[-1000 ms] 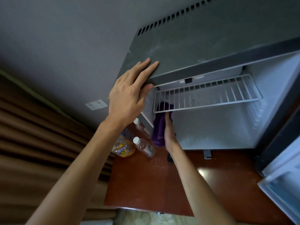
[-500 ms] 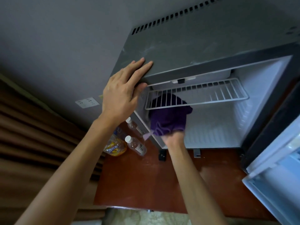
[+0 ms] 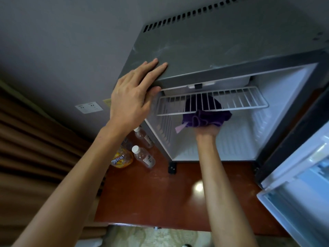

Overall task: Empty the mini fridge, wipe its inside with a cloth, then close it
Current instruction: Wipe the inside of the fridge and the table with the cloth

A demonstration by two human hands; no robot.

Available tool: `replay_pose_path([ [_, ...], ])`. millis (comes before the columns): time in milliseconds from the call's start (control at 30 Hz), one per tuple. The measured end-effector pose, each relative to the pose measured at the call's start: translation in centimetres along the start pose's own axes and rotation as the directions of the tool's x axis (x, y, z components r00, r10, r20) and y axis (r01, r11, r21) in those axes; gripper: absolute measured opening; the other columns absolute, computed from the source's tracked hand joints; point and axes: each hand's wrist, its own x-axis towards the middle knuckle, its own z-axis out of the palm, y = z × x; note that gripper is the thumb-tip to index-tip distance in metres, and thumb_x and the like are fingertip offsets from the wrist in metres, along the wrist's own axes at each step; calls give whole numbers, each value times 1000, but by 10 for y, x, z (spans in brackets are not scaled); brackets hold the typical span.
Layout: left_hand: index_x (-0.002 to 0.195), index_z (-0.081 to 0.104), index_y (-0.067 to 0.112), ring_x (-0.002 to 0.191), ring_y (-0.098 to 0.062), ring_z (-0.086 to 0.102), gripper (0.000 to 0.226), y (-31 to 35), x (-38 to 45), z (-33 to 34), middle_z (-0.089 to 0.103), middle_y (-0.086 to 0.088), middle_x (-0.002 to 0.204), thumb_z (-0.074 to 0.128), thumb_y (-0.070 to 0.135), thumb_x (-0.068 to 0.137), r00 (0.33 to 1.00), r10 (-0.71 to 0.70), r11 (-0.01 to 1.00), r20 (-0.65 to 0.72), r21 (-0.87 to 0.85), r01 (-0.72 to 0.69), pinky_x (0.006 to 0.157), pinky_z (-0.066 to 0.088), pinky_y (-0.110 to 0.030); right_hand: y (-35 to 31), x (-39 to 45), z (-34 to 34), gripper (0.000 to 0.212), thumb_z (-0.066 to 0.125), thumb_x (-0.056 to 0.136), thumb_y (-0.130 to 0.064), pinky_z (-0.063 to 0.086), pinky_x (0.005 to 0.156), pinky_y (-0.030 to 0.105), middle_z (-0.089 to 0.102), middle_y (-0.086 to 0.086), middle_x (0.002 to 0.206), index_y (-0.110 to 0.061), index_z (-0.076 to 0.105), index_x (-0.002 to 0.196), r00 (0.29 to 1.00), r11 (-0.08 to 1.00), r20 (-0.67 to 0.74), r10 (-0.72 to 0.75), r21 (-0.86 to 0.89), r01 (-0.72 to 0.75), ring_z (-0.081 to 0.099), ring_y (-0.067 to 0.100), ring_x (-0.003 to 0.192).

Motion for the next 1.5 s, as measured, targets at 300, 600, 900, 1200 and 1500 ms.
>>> replay_pose_path([
  [300,165,43,34,159,-19,44,49,-1,-1,5,45,8,171,40,42,117,999,-10,1000,-38,-20,9,124,35,-41,-77,-8,-46,78,31,101,-75,41,115,56,44,5,160,-28,36,163,956,860,-107,-272,-473,192,48,34,140],
  [600,165,43,34,158,-20,44,50,1,-3,6,47,5,170,42,40,116,999,-8,999,-52,-37,7,123,34,-40,-57,85,-182,68,21,108,-58,30,124,61,44,14,166,-18,38,161,928,-733,371,-30,-640,232,37,41,154],
  [900,163,48,32,155,-21,49,47,-1,-3,11,51,4,167,42,41,117,994,6,1000,-110,-30,-9,120,38,-42,-20,145,-167,81,14,100,-71,14,129,63,22,0,177,-29,22,168,822,-851,221,525,96,517,20,27,163],
  [1200,162,49,35,155,-21,51,48,0,-3,13,53,5,166,41,46,116,991,-7,998,-134,-62,-1,121,38,-40,-60,82,-202,78,19,102,-72,15,128,64,14,-2,178,-32,18,169,917,-937,196,347,29,349,14,27,165],
  [1500,160,53,35,152,-19,54,47,-1,-4,21,56,3,164,40,47,116,982,26,997,-186,-64,-39,118,42,-39,-97,140,-171,101,-14,85,-88,14,128,68,-1,-2,180,-35,0,169,973,-976,110,202,-65,209,4,27,166],
])
